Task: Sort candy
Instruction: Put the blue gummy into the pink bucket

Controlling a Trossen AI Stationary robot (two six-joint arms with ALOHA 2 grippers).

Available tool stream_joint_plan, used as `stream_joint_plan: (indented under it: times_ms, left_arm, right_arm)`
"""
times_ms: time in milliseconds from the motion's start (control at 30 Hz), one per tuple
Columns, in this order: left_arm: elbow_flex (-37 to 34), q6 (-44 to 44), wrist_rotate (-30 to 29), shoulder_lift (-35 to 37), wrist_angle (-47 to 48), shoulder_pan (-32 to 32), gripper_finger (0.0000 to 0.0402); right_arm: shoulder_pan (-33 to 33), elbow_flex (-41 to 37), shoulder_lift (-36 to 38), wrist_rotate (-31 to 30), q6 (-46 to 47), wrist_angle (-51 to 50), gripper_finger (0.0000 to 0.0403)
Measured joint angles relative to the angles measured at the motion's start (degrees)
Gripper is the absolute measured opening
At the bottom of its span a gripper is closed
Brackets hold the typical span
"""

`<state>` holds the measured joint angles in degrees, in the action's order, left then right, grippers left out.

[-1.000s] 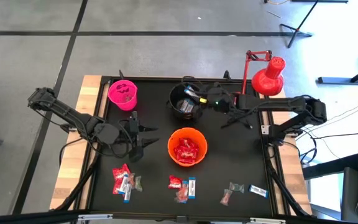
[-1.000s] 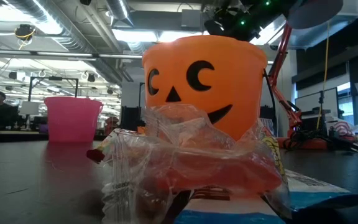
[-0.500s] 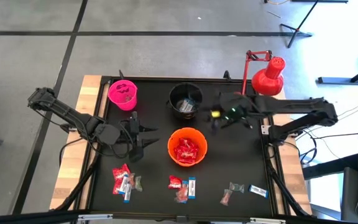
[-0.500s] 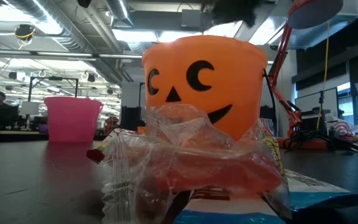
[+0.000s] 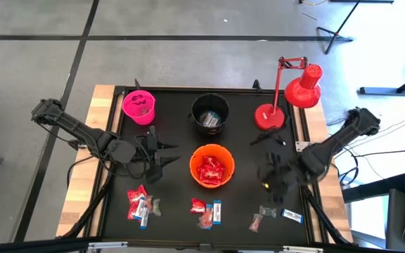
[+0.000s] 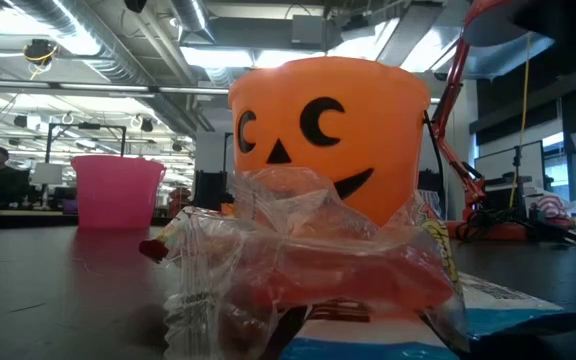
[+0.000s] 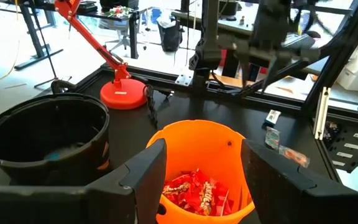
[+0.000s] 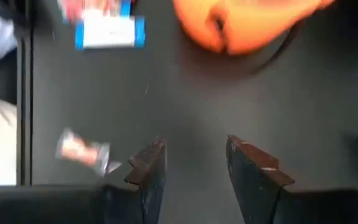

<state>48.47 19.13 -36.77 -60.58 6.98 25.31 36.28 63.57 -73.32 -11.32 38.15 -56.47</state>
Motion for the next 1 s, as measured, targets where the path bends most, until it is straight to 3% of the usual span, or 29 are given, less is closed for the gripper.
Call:
stream_joint_plan:
  times_ms: [133, 367, 633, 1000]
  left_arm:
    - [0.0, 0.0, 0.0, 0.0, 0.0, 0.0, 0.0196]
    - [0.0, -0.1, 0.0, 0.0, 0.0, 0.0, 0.0196]
    - [0.0, -0.1, 0.0, 0.0, -0.1, 0.0, 0.0196]
    - [0.0, 0.1, 0.0, 0.0, -0.1, 0.0, 0.0196]
  right_arm:
    - [7.1, -6.8, 0.0, 0.4, 10.8, 2.7, 0.0161]
    - [15.6, -16.3, -1.1, 0.3, 21.6, 18.8, 0.0161]
    - [19.3, -17.1, -10.0, -0.1, 23.4, 24.2, 0.0161]
    - [19.2, -16.7, -20.2, 5.5, 23.8, 25.0, 0.0158]
